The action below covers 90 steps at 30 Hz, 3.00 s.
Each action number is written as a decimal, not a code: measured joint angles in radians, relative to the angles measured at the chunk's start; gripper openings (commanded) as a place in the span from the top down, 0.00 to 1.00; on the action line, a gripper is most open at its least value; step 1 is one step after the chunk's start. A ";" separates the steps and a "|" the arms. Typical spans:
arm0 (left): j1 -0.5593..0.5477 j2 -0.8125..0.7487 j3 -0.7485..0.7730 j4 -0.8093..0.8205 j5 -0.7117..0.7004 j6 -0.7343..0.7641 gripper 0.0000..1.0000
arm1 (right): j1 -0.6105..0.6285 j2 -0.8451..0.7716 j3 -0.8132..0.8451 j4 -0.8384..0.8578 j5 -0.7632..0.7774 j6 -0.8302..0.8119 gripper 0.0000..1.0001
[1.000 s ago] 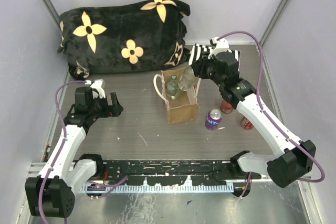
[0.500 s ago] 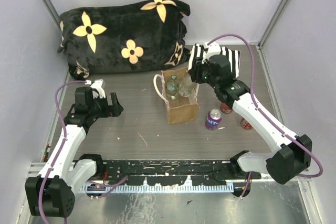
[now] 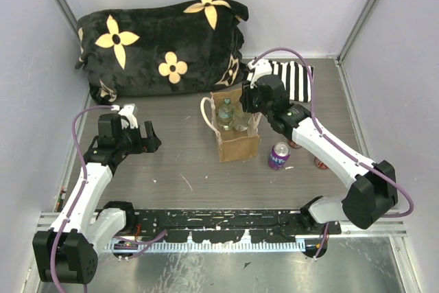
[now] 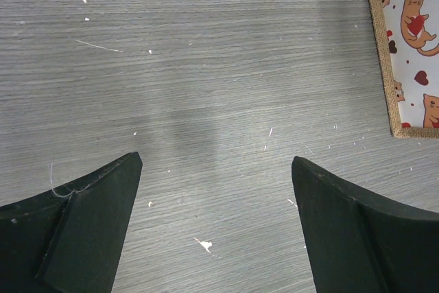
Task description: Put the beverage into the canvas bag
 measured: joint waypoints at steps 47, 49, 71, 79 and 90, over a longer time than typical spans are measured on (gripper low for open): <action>0.000 0.064 0.000 0.001 0.010 -0.006 0.02 | 0.027 0.087 -0.161 0.224 0.076 -0.045 0.99; 0.000 0.064 0.000 0.001 0.011 -0.006 0.02 | 0.027 0.089 -0.161 0.223 0.072 -0.045 0.99; 0.000 0.052 0.000 0.001 0.012 -0.007 0.02 | 0.027 0.110 -0.160 0.227 0.040 -0.042 0.44; 0.000 0.050 0.000 0.001 0.012 -0.007 0.02 | 0.027 0.107 -0.159 0.245 0.046 -0.048 0.33; 0.000 0.050 0.000 0.001 0.019 -0.007 0.02 | 0.027 0.072 -0.106 0.255 0.089 -0.048 0.28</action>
